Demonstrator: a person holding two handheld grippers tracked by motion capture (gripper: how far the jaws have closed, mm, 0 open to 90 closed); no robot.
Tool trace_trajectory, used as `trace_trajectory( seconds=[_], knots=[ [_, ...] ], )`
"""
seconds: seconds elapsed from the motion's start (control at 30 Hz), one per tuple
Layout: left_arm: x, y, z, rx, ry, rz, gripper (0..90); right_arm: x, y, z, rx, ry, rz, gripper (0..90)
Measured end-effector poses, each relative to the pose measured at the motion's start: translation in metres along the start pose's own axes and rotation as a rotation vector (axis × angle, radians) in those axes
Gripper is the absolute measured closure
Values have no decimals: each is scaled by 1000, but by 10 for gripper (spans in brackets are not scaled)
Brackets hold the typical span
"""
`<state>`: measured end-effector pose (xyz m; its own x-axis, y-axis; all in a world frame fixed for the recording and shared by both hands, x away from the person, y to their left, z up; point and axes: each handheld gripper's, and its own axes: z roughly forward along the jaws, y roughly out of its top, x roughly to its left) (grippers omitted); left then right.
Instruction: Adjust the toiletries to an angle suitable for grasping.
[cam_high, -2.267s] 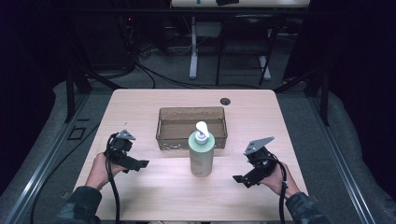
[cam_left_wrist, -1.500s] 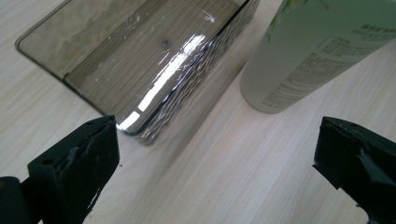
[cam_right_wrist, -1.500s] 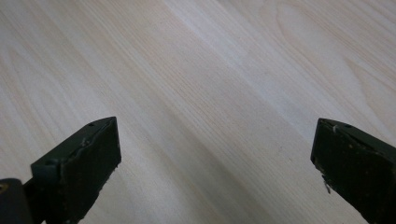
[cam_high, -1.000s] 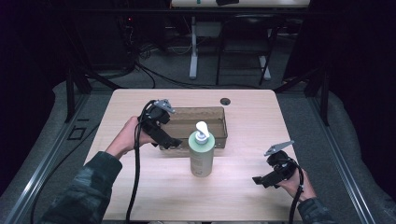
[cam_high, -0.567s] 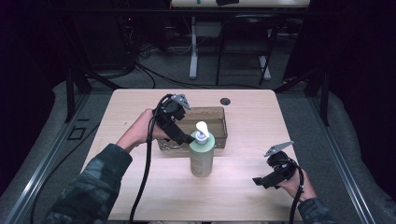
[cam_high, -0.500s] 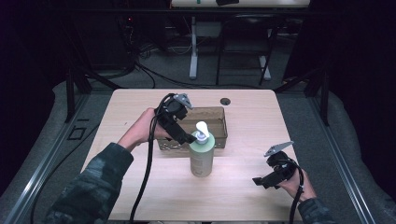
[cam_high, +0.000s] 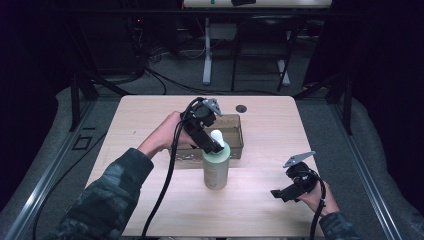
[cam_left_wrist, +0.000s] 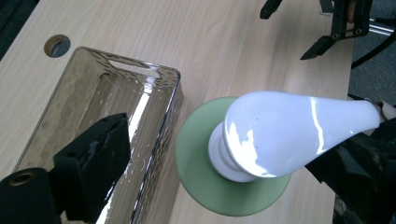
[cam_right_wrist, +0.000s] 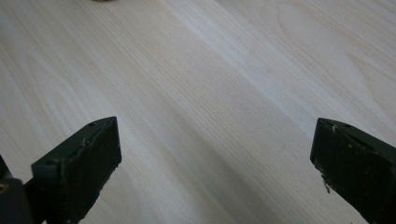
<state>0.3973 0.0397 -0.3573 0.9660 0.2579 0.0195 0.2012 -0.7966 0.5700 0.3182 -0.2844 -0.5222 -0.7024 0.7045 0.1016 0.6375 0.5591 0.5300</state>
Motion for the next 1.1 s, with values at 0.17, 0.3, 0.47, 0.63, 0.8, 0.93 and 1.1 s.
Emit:
trace_trajectory(
  seconds=[0.17,0.3,0.47,0.63,0.8,0.93,1.1],
  knots=[
    [0,0,1,-2,-9,0,159,0,0,-1,-2,-3,0,19],
    [0,0,1,-15,-19,5,318,0,0,-1,-8,-9,1,34],
    [-2,-1,2,-23,-26,16,433,0,0,-2,-11,-11,-2,35],
    [-6,-1,1,-31,-40,40,531,0,0,-3,-15,-13,7,36],
    [-8,-4,-3,-50,-18,45,640,0,-1,-5,-16,-16,2,36],
    [-7,-8,-7,-68,-29,38,665,-1,-2,-5,-16,-20,15,36],
    [-9,-10,-9,-77,-20,44,679,0,-1,-3,-10,-18,4,36]
  ],
)
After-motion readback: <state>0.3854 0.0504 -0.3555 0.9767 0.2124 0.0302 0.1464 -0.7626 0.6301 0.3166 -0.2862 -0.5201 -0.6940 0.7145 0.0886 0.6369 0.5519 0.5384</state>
